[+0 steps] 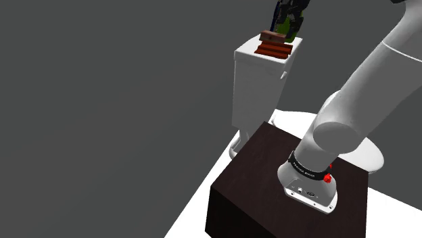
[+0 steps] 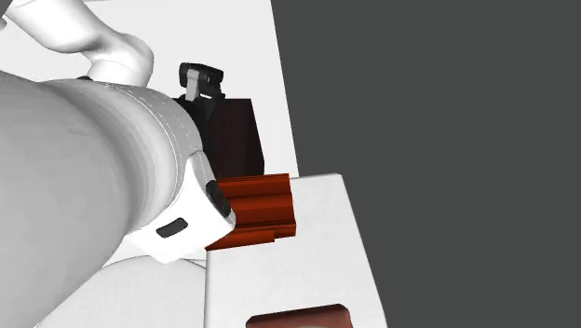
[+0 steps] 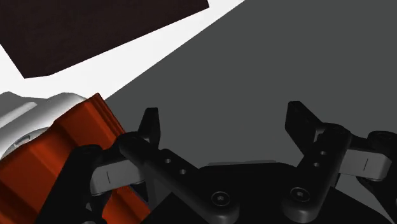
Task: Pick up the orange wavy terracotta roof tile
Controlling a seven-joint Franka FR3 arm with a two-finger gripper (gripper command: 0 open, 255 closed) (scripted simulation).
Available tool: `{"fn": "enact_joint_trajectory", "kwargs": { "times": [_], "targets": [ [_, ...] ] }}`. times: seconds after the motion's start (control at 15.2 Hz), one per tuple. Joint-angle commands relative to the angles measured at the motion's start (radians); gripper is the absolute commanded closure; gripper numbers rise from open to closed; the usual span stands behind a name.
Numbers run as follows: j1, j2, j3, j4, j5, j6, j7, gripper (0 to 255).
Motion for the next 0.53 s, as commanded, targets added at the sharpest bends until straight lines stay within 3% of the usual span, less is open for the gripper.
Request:
{"fn": "enact_joint_trajectory", "kwargs": {
  "times": [0.0, 0.2, 0.46],
  "targets": [
    [-0.029, 0.16, -0.102, 0.081, 0.088, -0.096, -0.116, 0],
    [-0.185, 0.429, -0.158, 0.226, 0.222, -0.27, -0.287, 0],
    [-0.456, 0.693, -0.088, 0.422, 0.346, -0.459, -0.387, 0]
  ]
}}
